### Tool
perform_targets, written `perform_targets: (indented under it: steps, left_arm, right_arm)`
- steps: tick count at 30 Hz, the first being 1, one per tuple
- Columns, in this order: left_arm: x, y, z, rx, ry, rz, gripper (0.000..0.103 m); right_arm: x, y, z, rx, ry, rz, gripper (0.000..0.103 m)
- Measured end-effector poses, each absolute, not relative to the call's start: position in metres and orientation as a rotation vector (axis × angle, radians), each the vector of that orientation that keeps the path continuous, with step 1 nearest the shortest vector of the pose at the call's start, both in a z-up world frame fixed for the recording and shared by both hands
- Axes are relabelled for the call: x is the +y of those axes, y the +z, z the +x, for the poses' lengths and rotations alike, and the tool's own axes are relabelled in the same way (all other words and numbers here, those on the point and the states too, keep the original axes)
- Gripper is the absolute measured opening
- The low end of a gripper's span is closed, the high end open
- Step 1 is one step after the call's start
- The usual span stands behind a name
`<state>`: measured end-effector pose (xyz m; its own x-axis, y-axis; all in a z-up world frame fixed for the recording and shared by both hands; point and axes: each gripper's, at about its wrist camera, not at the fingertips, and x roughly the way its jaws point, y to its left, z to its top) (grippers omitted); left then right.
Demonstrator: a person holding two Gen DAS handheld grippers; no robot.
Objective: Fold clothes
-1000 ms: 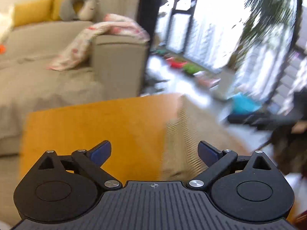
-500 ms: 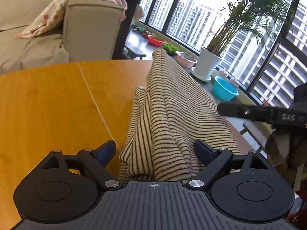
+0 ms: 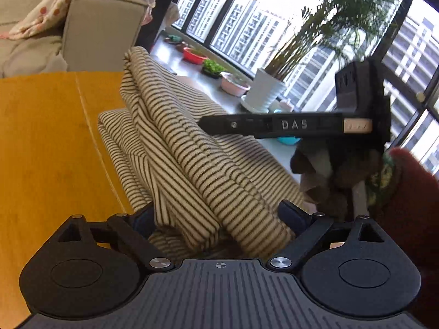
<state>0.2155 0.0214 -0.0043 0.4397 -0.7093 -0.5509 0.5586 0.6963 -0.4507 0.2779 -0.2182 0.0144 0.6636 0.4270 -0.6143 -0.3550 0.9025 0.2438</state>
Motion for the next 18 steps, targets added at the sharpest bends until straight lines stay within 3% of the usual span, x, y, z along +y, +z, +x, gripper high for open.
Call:
perform_targets:
  steps: [3,4,10,12,14,18]
  left_arm:
    - [0.040,0.005,0.213,0.733,-0.748,-0.233,0.098]
    - [0.041,0.003,0.216,0.737,-0.732,-0.247,0.098]
    - [0.051,-0.007,0.233,0.762,-0.633,-0.330,0.092]
    - [0.052,-0.010,0.238,0.768,-0.608,-0.348,0.089]
    - [0.050,-0.011,0.237,0.768,-0.600,-0.327,0.088]
    - [0.047,-0.012,0.234,0.767,-0.581,-0.275,0.089]
  right_arm:
    - [-0.228,0.020,0.255,0.690,0.415,0.155,0.102]
    - [-0.232,0.021,0.243,0.669,0.412,0.181,0.103]
    - [-0.241,0.022,0.179,0.438,0.381,0.333,0.103]
    - [-0.229,0.017,0.176,0.484,0.398,0.272,0.103]
    - [-0.214,0.006,0.178,0.548,0.376,0.159,0.092]
    - [-0.201,-0.010,0.187,0.633,0.344,0.051,0.098]
